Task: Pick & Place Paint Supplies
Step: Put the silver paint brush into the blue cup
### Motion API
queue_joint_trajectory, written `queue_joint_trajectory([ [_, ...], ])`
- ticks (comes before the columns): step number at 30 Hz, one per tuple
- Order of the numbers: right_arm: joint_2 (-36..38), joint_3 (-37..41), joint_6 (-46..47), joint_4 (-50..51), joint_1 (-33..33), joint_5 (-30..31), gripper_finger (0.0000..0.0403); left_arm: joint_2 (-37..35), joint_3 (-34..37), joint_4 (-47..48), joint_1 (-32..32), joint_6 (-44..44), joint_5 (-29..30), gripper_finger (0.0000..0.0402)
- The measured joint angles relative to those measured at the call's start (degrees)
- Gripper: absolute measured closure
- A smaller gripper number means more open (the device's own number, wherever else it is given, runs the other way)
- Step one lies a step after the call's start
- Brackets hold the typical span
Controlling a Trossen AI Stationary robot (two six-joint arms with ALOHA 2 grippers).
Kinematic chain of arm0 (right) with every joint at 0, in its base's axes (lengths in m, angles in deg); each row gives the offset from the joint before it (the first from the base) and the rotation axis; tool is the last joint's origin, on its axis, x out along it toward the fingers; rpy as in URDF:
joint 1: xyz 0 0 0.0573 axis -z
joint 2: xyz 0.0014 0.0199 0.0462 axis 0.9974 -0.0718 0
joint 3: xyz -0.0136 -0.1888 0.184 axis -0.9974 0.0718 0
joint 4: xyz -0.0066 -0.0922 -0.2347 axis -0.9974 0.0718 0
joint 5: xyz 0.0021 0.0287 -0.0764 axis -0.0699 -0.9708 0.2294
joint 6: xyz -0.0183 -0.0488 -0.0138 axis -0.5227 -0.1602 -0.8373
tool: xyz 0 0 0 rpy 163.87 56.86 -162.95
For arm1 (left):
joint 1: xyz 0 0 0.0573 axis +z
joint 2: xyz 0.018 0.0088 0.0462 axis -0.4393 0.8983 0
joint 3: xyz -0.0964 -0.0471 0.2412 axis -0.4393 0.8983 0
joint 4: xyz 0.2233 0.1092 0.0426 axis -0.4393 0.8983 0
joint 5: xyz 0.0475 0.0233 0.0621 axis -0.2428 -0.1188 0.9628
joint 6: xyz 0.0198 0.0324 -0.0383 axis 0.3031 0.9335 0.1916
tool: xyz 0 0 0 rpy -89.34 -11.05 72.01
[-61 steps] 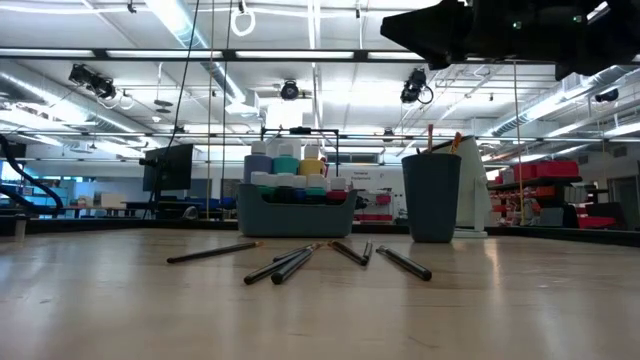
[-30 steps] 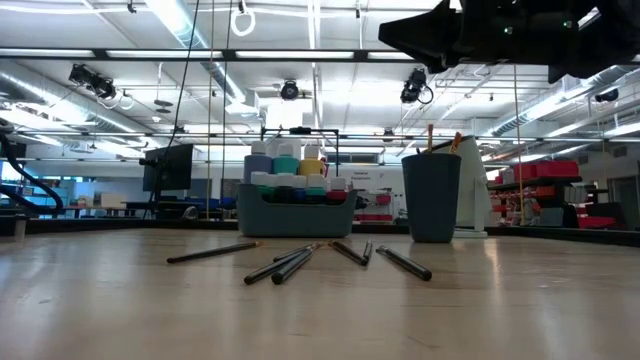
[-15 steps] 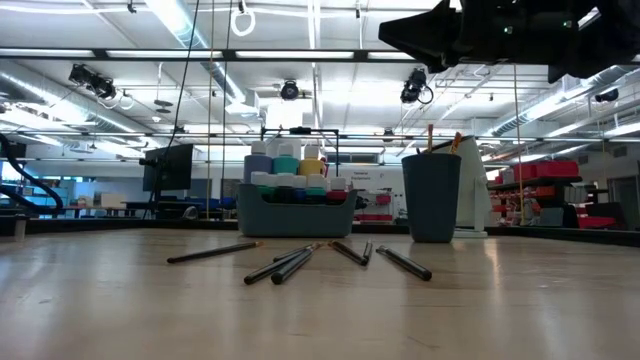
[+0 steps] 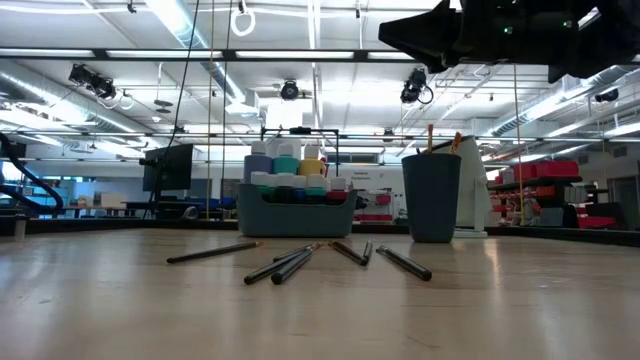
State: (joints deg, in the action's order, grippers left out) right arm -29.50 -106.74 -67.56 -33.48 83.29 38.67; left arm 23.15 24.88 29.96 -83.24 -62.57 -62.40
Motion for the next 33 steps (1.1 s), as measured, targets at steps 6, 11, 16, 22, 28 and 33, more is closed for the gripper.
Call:
queue_joint_trajectory([
  [6,0.0,0.0,-0.6,-0.1,0.0,0.0,0.0277,0.0,-2.1,-0.3,-0.8,-1.1,-2.5,0.0312],
  [11,0.0,0.0,-1.7,-0.1,0.0,0.0,0.0277,0.0,-2.7,1.7,-1.6,-2.3,-2.7,0.0298],
  [16,0.0,0.0,-1.7,-0.1,0.0,0.0,0.0277,0.0,-2.7,3.7,-3.5,-2.9,0.4,0.0281],
  [22,0.0,0.0,-1.7,-0.2,0.0,0.0,0.0277,0.0,-2.7,6.5,-4.6,-1.5,4.2,0.0275],
  [28,0.0,0.0,-1.7,-0.2,0.0,0.0,0.0277,-0.3,-2.3,7.7,-6.4,0.5,9.1,0.0304],
  [33,0.0,0.0,-1.7,-0.2,0.0,0.0,0.0277,-0.3,-2.3,10.3,-6.7,1.8,12.8,0.0367],
])
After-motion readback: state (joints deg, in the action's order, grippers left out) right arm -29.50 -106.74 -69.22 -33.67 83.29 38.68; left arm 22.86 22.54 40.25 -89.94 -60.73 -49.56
